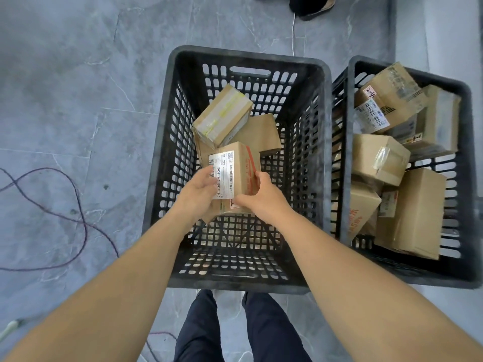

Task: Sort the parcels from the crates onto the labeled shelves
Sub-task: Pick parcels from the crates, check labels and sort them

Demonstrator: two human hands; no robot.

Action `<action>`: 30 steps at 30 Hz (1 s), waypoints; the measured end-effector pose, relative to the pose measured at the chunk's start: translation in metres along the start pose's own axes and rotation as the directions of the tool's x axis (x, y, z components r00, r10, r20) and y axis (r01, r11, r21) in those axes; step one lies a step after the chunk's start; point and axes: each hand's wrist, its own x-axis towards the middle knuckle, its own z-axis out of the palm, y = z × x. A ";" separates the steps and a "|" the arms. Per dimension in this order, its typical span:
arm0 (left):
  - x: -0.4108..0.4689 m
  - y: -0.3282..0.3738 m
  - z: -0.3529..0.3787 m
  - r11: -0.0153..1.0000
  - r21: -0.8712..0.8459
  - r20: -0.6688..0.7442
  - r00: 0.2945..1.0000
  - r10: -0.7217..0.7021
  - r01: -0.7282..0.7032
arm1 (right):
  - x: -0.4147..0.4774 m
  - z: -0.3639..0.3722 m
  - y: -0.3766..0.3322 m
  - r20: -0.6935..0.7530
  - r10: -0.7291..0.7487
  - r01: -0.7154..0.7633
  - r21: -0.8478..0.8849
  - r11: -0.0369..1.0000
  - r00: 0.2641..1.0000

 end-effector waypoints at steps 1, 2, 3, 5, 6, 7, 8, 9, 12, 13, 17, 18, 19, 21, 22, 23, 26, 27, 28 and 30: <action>-0.004 0.002 -0.004 1.000 0.000 -0.039 0.999 0.015 -0.015 | -0.006 -0.005 -0.001 0.019 -0.020 0.019 0.043 0.999 1.000; -0.010 0.006 -0.007 1.000 0.004 -0.076 0.997 0.025 -0.025 | -0.012 -0.010 -0.003 0.031 -0.038 0.035 0.084 0.996 0.999; -0.016 0.008 -0.011 1.000 0.005 -0.100 0.995 0.026 -0.026 | -0.017 -0.015 -0.005 0.035 -0.048 0.044 0.124 0.991 0.998; -0.028 0.015 -0.019 1.000 0.007 -0.111 0.994 0.025 -0.024 | -0.027 -0.024 -0.013 0.042 -0.056 0.047 0.207 0.977 0.998; -0.035 0.019 -0.022 1.000 0.009 -0.101 0.994 0.030 -0.029 | -0.033 -0.029 -0.018 0.042 -0.062 0.050 0.243 0.969 0.997; -0.041 0.022 -0.025 0.999 0.008 -0.083 0.996 0.031 -0.031 | -0.039 -0.033 -0.024 0.038 -0.067 0.054 0.281 0.958 0.997; -0.047 0.025 -0.027 0.999 0.008 -0.059 0.998 0.033 -0.032 | -0.044 -0.037 -0.030 0.028 -0.070 0.057 0.319 0.946 0.997; -0.051 0.028 -0.030 1.000 0.007 -0.031 0.999 0.031 -0.030 | -0.049 -0.041 -0.036 0.016 -0.078 0.068 0.356 0.932 0.997; -0.064 0.039 -0.035 0.998 -0.054 0.044 0.999 0.029 -0.026 | -0.065 -0.052 -0.055 -0.043 -0.113 0.120 0.434 0.893 0.993; -0.068 0.043 -0.037 0.995 -0.096 0.064 0.997 0.031 -0.025 | -0.070 -0.055 -0.061 -0.061 -0.118 0.132 0.459 0.879 0.991; -0.088 0.063 -0.035 0.963 -0.269 0.157 0.986 0.057 -0.013 | -0.090 -0.061 -0.083 -0.112 -0.147 0.184 0.559 0.808 0.983; -0.093 0.068 -0.034 0.947 -0.322 0.177 0.982 0.068 -0.008 | -0.094 -0.062 -0.087 -0.124 -0.158 0.201 0.577 0.792 0.980; -0.097 0.074 -0.032 0.927 -0.374 0.189 0.978 0.084 -0.008 | -0.098 -0.062 -0.090 -0.137 -0.168 0.217 0.589 0.778 0.976; -0.103 0.085 -0.030 0.882 -0.471 0.168 0.978 0.121 -0.028 | -0.105 -0.063 -0.095 -0.158 -0.177 0.237 0.592 0.771 0.971; -0.106 0.090 -0.031 0.859 -0.509 0.145 0.980 0.137 -0.045 | -0.109 -0.065 -0.098 -0.163 -0.185 0.246 0.588 0.771 0.969; -0.107 0.094 -0.031 0.842 -0.536 0.124 0.980 0.153 -0.063 | -0.113 -0.066 -0.101 -0.162 -0.196 0.254 0.578 0.776 0.967; -0.113 0.110 -0.040 0.829 -0.543 0.078 0.975 0.207 -0.133 | -0.129 -0.078 -0.107 -0.203 -0.219 0.294 0.503 0.813 0.954; -0.115 0.116 -0.044 0.831 -0.532 0.063 0.972 0.228 -0.161 | -0.135 -0.083 -0.109 -0.229 -0.221 0.308 0.483 0.820 0.948; -0.116 0.122 -0.049 0.835 -0.514 0.052 0.965 0.257 -0.195 | -0.140 -0.090 -0.109 -0.258 -0.228 0.328 0.463 0.824 0.939; -0.119 0.133 -0.058 0.848 -0.451 0.044 0.942 0.332 -0.278 | -0.152 -0.104 -0.109 -0.310 -0.238 0.358 0.423 0.833 0.920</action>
